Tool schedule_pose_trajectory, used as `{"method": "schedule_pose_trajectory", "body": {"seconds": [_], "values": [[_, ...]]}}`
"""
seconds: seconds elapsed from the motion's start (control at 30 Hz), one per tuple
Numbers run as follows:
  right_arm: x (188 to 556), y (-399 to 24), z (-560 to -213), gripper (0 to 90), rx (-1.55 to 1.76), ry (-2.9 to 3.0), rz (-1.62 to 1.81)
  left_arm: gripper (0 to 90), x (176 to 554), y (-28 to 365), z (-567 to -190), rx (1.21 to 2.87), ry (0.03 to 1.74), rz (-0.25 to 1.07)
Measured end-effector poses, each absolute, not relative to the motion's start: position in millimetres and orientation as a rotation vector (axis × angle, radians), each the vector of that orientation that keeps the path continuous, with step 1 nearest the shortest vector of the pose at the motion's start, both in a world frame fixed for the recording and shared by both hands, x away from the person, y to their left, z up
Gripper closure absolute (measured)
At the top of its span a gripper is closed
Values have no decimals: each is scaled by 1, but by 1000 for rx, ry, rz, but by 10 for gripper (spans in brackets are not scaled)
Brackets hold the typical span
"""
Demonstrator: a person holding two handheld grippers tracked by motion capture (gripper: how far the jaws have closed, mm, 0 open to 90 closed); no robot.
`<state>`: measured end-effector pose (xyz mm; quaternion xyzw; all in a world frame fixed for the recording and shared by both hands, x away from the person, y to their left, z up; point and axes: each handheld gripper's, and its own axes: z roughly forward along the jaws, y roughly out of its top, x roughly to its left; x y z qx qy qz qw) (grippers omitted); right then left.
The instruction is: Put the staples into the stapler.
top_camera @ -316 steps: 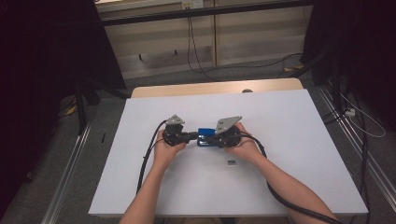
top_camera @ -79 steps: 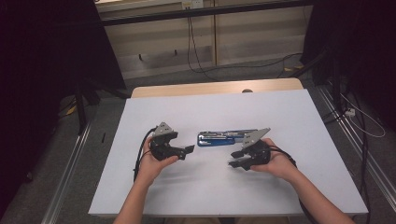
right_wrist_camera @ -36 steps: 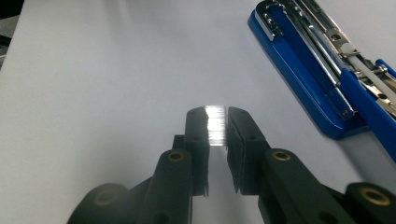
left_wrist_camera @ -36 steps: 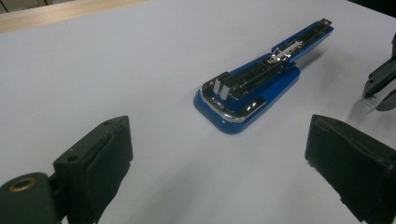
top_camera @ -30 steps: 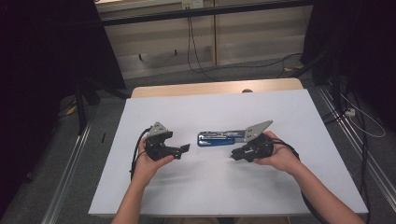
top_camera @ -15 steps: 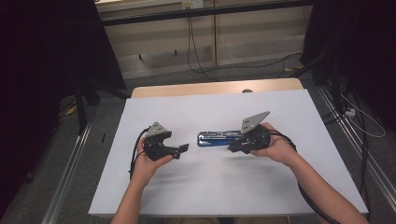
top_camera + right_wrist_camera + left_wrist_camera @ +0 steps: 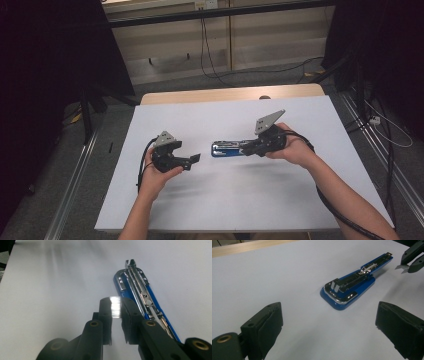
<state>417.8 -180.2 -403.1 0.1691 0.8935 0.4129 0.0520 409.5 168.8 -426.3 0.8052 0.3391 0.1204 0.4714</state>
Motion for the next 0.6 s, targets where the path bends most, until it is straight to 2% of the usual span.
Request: {"method": "schedule_pose_trajectory", "body": {"seconds": [0.6], "values": [[430, -177, -395, 791, 508, 2713, 1266, 71, 401, 179, -431, 1978, 843, 282]]}}
